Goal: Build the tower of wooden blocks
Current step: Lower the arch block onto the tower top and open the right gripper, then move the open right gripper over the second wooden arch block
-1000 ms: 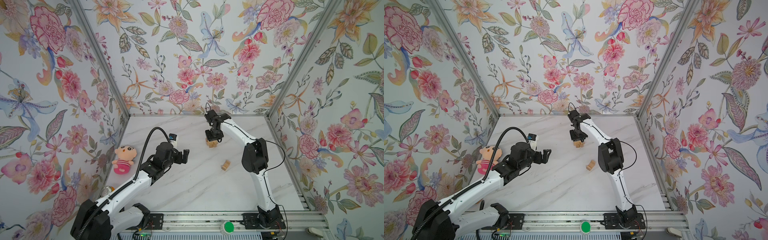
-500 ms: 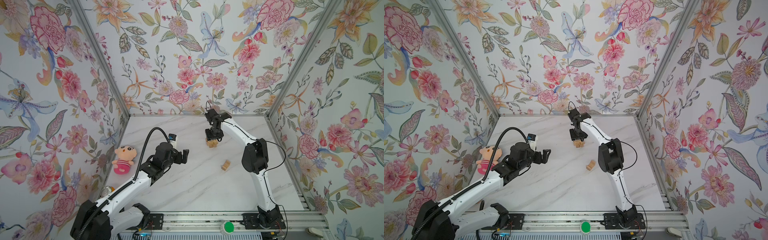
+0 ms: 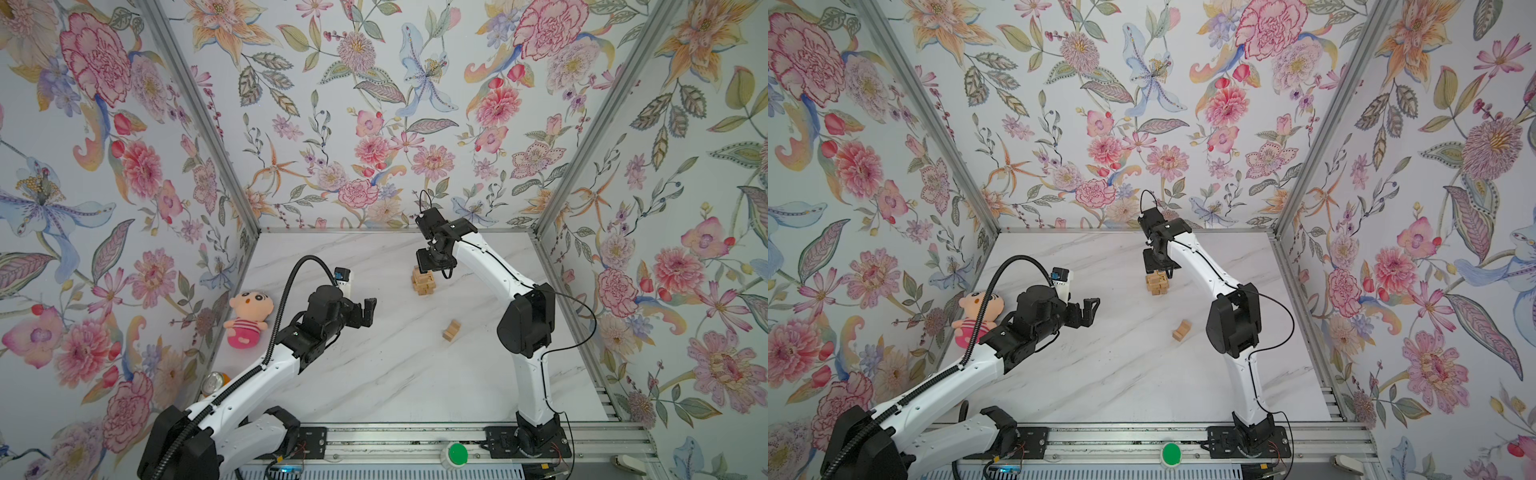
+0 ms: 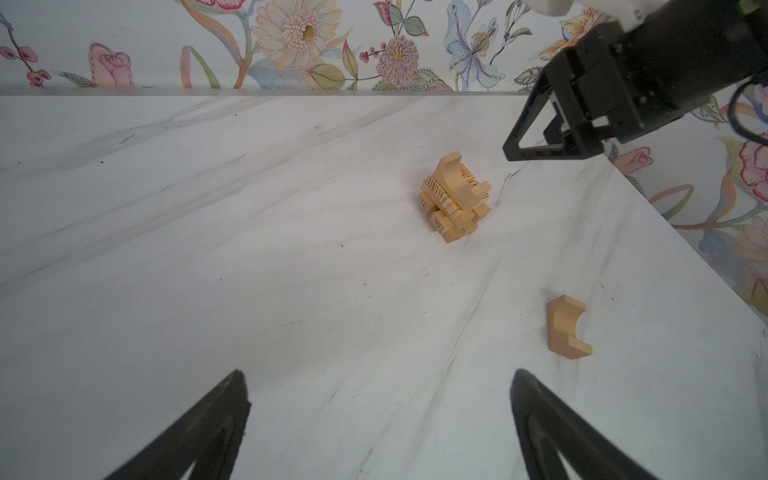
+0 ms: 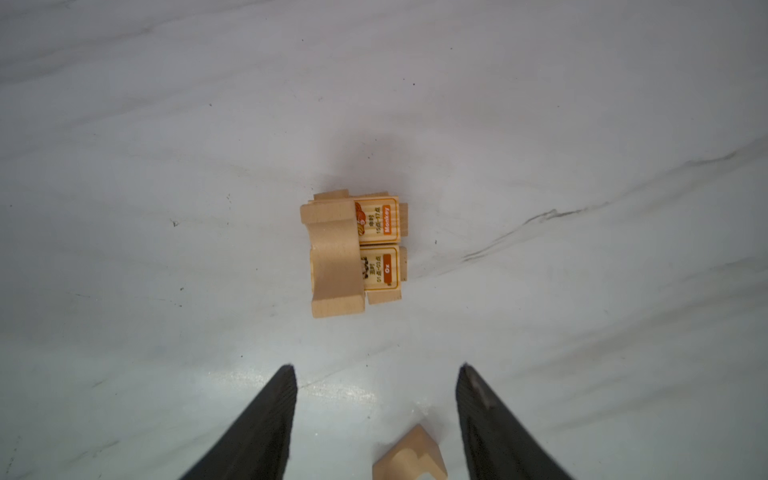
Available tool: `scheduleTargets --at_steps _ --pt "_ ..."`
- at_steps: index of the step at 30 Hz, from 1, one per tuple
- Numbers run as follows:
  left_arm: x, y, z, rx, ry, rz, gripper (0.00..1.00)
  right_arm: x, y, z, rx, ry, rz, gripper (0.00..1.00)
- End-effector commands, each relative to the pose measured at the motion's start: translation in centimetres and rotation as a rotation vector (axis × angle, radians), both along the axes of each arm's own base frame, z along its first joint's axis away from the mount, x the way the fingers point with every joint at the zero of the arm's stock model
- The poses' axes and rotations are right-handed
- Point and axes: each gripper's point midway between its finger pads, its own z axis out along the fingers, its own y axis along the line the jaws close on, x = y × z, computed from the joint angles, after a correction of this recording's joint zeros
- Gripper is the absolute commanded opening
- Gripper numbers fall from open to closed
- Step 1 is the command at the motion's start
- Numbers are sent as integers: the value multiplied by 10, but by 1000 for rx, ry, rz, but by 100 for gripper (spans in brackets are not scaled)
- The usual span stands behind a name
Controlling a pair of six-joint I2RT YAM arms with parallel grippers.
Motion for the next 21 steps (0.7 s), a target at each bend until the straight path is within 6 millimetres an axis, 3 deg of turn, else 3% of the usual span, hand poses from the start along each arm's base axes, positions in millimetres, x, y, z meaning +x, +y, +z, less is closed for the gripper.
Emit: scheduleTargets --at_steps 1,5,7,14,21 --pt "-10 9 -9 -27 25 19 99 -23 -18 20 -50 -44 -52 67" --pt "-25 6 -13 -64 35 -4 99 -51 -32 11 -28 -37 -95 71" --pt "-35 3 -15 -72 39 -19 99 -68 -36 2 9 -29 -113 78" --pt "-75 -27 -19 -84 34 -120 99 -120 -52 -38 87 23 -168 78" --pt "-102 -37 -37 -107 62 -126 99 -140 -59 -63 139 29 -211 77"
